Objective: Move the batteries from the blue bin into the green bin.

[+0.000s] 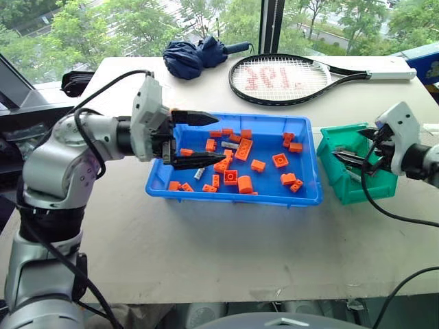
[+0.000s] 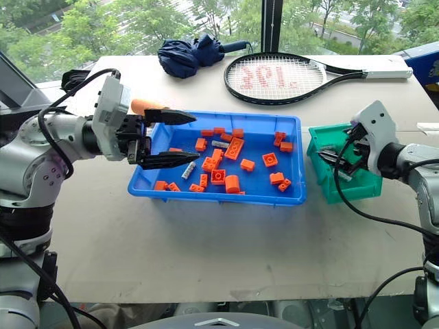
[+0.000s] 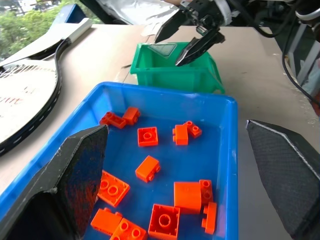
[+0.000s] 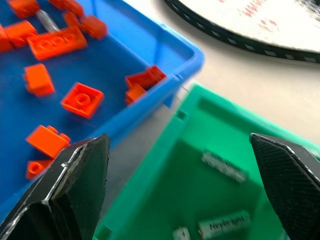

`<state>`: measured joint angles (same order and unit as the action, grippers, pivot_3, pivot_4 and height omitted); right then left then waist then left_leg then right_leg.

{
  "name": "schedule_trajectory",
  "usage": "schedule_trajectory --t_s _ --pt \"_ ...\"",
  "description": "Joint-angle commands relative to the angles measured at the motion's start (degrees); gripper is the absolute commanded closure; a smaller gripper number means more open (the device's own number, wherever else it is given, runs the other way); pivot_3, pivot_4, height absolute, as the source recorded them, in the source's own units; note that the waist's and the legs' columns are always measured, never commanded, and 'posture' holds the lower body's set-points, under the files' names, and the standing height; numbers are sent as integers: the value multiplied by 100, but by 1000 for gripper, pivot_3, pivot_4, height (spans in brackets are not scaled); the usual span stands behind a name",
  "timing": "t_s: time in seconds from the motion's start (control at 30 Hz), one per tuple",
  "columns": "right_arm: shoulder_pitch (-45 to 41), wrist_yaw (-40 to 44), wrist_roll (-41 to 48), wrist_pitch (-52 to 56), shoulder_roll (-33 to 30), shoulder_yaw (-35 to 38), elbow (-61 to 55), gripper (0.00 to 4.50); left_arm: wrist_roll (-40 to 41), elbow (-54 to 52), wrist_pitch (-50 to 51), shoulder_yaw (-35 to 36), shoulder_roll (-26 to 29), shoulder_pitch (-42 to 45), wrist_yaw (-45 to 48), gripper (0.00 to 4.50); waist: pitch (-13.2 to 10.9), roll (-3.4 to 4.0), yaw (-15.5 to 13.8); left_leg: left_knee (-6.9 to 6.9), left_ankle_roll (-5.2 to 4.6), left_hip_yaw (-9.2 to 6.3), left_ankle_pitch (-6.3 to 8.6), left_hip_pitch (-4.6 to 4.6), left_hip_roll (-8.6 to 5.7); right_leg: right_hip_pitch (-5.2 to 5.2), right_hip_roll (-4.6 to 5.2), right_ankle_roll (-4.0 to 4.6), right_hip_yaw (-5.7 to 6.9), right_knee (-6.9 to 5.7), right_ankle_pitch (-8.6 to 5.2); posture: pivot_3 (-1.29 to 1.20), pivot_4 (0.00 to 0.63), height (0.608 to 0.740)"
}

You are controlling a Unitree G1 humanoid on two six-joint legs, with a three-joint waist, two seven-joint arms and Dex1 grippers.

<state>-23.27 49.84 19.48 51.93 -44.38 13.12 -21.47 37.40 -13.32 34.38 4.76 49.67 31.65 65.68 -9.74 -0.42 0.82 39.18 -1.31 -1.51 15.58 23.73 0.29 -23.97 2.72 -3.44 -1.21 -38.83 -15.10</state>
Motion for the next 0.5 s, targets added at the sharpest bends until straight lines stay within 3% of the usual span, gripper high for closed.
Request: schedule_trajectory --t_s 0.03,0.2,0.5 --pt "200 175 610 -490 226 403 -448 21 -52 -465 105 349 70 -427 -455 0 -1 -4 -14 2 0 -2 0 2 0 2 1 0 3 1 0 0 150 740" --pt "831 408 1340 -836 449 848 -774 21 -532 -920 512 356 -109 -991 -1749 0 -1 -5 -73 5 -1 -13 0 0 -2 15 7 0 14 4 0 0 150 740" --pt "1644 980 2072 -1311 104 1055 -931 21 -631 -1944 1951 146 -828 -1547 -3621 0 0 -6 -71 6 -2 -15 1 -13 -1 25 6 0 14 -2 0 0 150 740"
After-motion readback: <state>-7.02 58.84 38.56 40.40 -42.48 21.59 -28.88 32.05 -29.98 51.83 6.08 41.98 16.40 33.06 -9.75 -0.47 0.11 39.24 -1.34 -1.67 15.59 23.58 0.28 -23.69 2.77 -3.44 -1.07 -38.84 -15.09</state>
